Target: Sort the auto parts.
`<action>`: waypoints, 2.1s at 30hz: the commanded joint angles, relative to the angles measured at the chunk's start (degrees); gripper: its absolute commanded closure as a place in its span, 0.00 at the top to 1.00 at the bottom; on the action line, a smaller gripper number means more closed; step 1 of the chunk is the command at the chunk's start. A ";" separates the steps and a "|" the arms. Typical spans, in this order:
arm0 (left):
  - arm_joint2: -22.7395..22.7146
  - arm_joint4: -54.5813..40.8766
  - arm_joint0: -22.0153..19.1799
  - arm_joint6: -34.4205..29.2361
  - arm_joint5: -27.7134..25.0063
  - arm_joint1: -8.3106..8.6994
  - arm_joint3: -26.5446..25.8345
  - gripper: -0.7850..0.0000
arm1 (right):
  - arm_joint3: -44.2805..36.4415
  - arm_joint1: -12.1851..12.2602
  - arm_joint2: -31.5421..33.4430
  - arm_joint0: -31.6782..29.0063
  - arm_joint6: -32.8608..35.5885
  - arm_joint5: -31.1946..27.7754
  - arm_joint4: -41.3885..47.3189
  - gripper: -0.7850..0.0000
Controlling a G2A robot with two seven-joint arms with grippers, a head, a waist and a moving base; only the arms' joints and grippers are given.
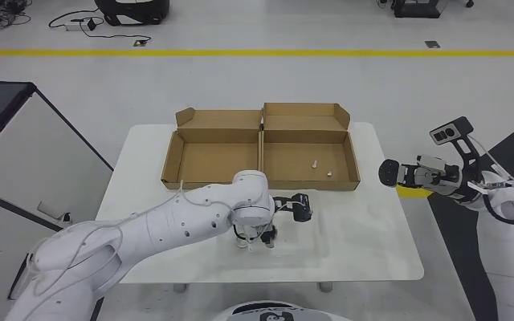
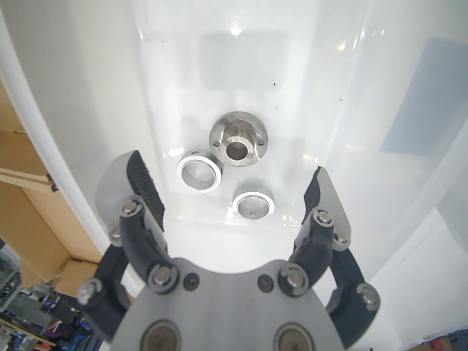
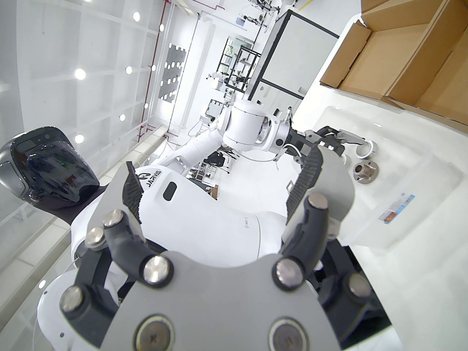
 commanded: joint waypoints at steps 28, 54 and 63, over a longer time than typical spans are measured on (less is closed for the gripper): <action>-0.63 1.06 2.27 0.36 -1.47 -3.11 5.77 1.00 | 0.00 0.00 0.00 0.00 0.00 0.00 0.00 1.00; -1.38 -0.16 3.03 1.67 -4.60 -2.80 6.52 1.00 | 0.00 0.00 0.00 0.00 0.00 0.00 0.00 1.00; -2.41 -2.98 2.82 -1.63 -5.53 -2.80 5.95 1.00 | 0.00 0.00 0.00 0.00 0.00 0.00 0.00 1.00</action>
